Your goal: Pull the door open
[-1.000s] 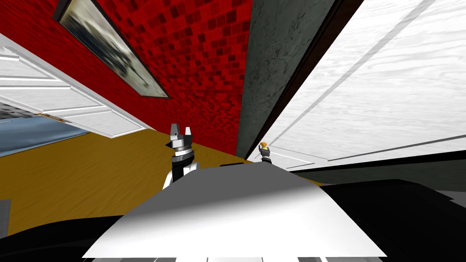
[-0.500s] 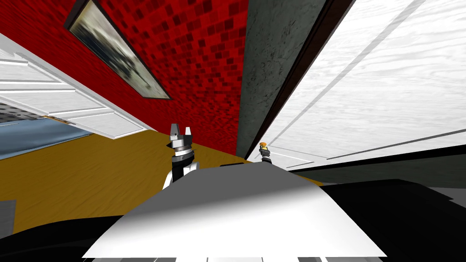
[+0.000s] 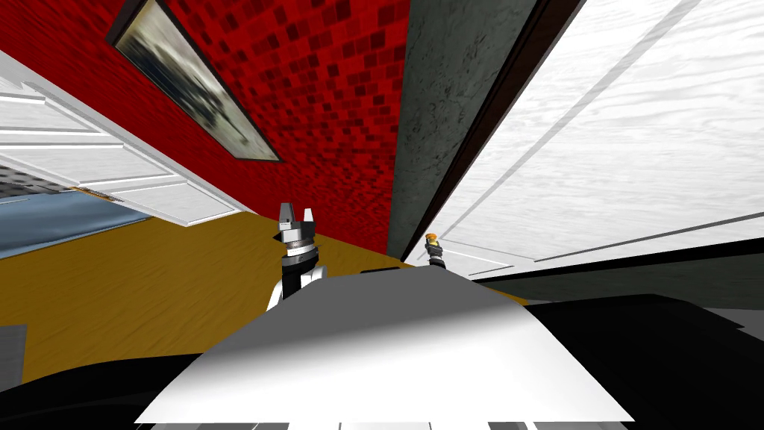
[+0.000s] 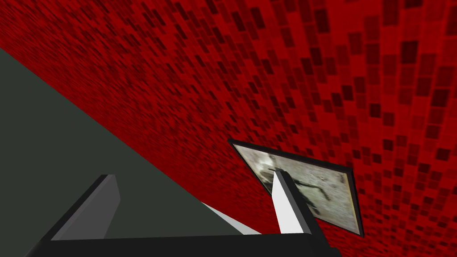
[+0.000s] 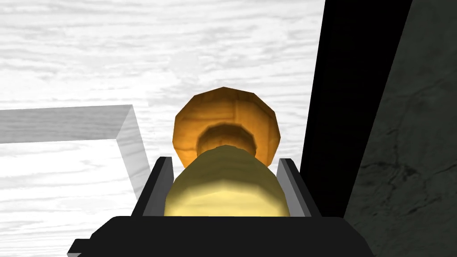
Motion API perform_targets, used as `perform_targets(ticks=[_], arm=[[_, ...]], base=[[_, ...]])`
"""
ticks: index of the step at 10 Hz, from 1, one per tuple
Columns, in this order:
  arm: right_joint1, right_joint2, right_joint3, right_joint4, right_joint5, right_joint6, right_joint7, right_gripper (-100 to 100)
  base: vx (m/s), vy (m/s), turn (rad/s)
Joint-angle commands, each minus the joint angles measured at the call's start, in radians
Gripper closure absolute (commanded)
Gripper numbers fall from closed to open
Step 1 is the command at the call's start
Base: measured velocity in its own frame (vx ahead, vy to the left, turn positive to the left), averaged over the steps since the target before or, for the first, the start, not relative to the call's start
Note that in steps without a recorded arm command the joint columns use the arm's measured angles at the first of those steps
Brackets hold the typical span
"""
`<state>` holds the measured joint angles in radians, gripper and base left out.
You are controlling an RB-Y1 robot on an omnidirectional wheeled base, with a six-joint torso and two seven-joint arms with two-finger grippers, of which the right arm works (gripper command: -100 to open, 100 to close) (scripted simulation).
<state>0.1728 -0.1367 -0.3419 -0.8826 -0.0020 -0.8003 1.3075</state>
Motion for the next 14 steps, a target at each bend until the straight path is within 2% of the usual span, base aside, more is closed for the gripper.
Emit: perform_targets(ticks=[1, 9, 14], arm=[[0.0, 0.0, 0.008, -0.001, -0.007, -0.001, -0.035, 100], [-0.005, -0.016, 0.044, 0.004, -0.049, -0.005, -0.213, 100], [-0.009, -0.028, 0.072, 0.007, -0.08, -0.008, -0.351, 100]], base=[[-0.024, -0.003, 0.011], [-0.024, -0.003, 0.01], [-0.03, -0.003, 0.013]])
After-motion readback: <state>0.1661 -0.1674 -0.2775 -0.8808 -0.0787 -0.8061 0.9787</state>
